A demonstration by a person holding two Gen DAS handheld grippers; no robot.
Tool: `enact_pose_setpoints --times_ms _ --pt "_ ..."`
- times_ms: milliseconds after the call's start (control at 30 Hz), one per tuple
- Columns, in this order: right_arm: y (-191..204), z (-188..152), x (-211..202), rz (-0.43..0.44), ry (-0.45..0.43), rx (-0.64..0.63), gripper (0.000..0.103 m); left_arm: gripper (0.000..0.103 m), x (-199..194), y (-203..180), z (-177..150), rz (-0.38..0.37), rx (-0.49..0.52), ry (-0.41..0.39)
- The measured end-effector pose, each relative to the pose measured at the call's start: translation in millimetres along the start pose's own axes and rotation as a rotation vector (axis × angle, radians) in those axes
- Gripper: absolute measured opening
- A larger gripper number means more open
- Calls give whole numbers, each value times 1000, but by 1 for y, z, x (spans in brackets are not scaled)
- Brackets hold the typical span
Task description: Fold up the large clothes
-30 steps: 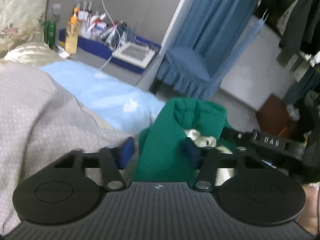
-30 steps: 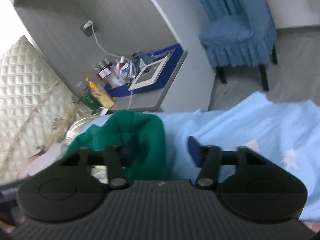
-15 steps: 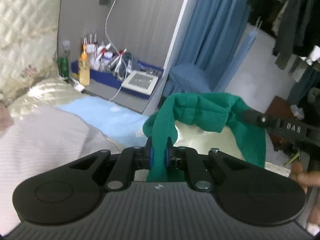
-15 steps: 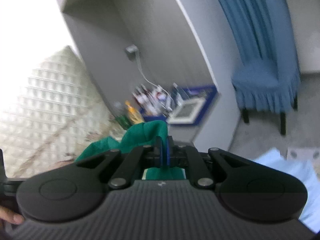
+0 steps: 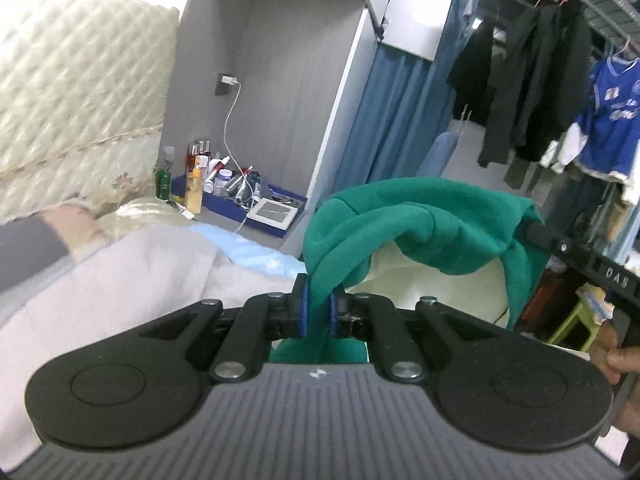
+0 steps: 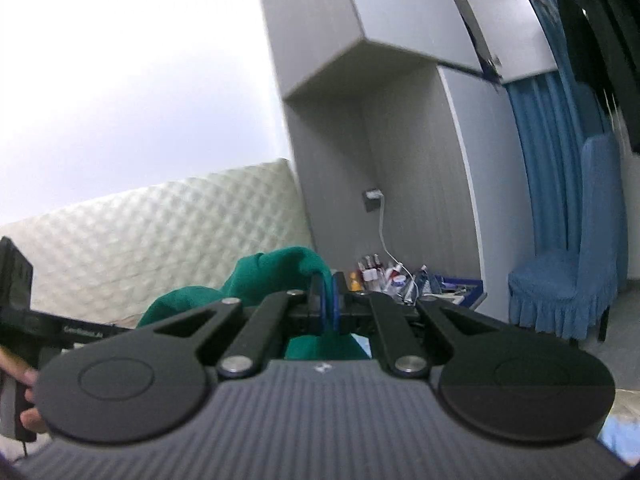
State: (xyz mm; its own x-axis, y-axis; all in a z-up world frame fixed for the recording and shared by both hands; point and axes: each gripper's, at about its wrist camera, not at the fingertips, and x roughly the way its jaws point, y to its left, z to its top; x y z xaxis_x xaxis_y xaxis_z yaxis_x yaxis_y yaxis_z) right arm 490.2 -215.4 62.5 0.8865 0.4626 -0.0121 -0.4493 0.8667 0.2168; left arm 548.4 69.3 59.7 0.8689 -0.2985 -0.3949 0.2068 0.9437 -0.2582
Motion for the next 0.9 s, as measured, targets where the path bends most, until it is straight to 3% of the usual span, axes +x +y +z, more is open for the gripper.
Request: enact_pose_setpoints --times_ms 133,200,267,533,667,767,900 --pt "43 -20 -71 3 0 -65 6 11 -73 -9 -53 -10 -81 -21" --pt "67 -36 -97 -8 25 -118 6 11 -98 -8 -86 1 -127 -14" --pt "82 -56 -117 -9 72 -88 6 11 -117 -7 -119 11 -165 -2" --pt "113 -141 -138 -42 355 -67 7 12 -127 21 -238 95 -265 128" --pt "110 -163 -137 -62 470 -6 9 13 -133 33 -255 92 -310 187" --pt "105 -161 -139 -63 497 7 16 23 -140 37 -250 78 -343 190" --pt "111 -155 -159 -42 469 8 46 57 -160 31 -238 86 -312 133"
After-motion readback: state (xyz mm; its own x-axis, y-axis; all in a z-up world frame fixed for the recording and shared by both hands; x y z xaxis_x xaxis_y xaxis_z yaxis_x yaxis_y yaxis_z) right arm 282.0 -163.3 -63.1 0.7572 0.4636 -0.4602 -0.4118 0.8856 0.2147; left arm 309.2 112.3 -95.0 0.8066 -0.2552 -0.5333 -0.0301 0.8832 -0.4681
